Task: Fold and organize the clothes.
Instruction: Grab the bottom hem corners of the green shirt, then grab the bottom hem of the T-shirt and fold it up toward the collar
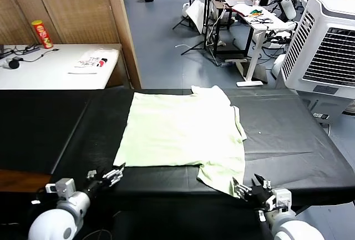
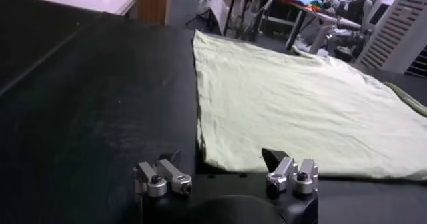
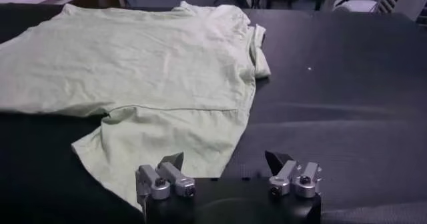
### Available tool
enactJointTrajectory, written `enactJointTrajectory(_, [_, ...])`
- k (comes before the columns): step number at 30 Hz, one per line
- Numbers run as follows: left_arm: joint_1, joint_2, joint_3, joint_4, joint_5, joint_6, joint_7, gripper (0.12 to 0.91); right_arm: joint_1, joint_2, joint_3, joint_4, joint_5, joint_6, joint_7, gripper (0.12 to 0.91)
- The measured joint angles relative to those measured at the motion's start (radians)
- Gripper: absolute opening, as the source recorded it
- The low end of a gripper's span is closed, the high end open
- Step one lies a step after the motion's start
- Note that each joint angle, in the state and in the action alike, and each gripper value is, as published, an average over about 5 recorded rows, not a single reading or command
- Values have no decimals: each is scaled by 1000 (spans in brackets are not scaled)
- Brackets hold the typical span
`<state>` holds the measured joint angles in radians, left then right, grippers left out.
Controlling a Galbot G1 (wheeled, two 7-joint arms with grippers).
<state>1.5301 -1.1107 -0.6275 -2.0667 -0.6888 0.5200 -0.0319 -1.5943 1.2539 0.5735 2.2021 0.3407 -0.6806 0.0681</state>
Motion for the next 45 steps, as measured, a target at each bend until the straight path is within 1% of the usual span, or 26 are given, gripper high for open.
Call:
enactJointTrajectory(2, [-4,-2,2,3,3,5,2,798,3,3,-3,-4,-1,-1,3,796])
enactJointTrajectory(4, [-13,-6,7,10,8,12,3,798,7,8,-9,-10,-3,-7,7,767])
enactJointTrajectory(5, [-18,-7,9,14,10,13,2,798,8,11,-12,-13,-3,-11,8,736])
enactJointTrajectory(10, [-37,-6,18,34,13,14,0,791,14,22,-26,-23,-3,-21,15,494])
enactJointTrajectory(11, [-40,-7,19,39,12,15,0,774,15,24,-26,-25,-3,-21,16,444])
enactJointTrajectory(13, [-45,-8,20,49,9,17,-2,706,17,26,-27,-28,-2,-21,16,345])
enactJointTrajectory(14, [-45,-8,20,52,8,17,-2,658,17,26,-28,-29,-2,-21,15,280])
enactJointTrajectory(15, [-45,-9,20,54,6,17,-2,594,17,26,-29,-29,-1,-20,16,232])
enactJointTrajectory(17, [-41,-9,20,54,6,17,-1,494,16,27,-30,-28,0,-18,18,155])
enactJointTrajectory(18, [-40,-9,20,52,7,17,-1,427,14,27,-31,-26,0,-16,22,134])
enactJointTrajectory(20, [-39,-9,21,49,10,19,-3,326,8,27,-31,-20,2,-12,33,121])
enactJointTrajectory(21, [-39,-9,21,47,11,20,-3,259,5,27,-30,-16,2,-13,40,122])
enactJointTrajectory(22, [-37,-9,21,44,12,20,-5,209,0,27,-27,-9,3,-17,48,122])
enactJointTrajectory(24, [-33,-10,21,37,14,20,-8,143,-14,24,-20,11,4,-33,62,122])
enactJointTrajectory(25, [-30,-10,21,33,15,21,-11,127,-24,22,-15,24,4,-42,69,122])
enactJointTrajectory(30, [-1,-14,10,-2,8,33,-38,126,-90,15,16,111,4,-57,89,122])
enactJointTrajectory(34, [48,-14,-20,-47,-10,44,-54,126,-145,18,30,165,3,-57,86,122])
enactJointTrajectory(37, [101,-13,-49,-88,-21,45,-64,126,-158,19,32,177,4,-51,73,122])
enactJointTrajectory(40, [161,-13,-79,-129,-25,40,-67,126,-146,14,38,169,10,-20,49,122])
enactJointTrajectory(42, [193,-17,-94,-153,-25,28,-66,126,-126,6,40,154,21,14,30,122])
enactJointTrajectory(45, [212,-31,-102,-172,-21,-3,-64,126,-81,-11,36,114,49,65,7,122])
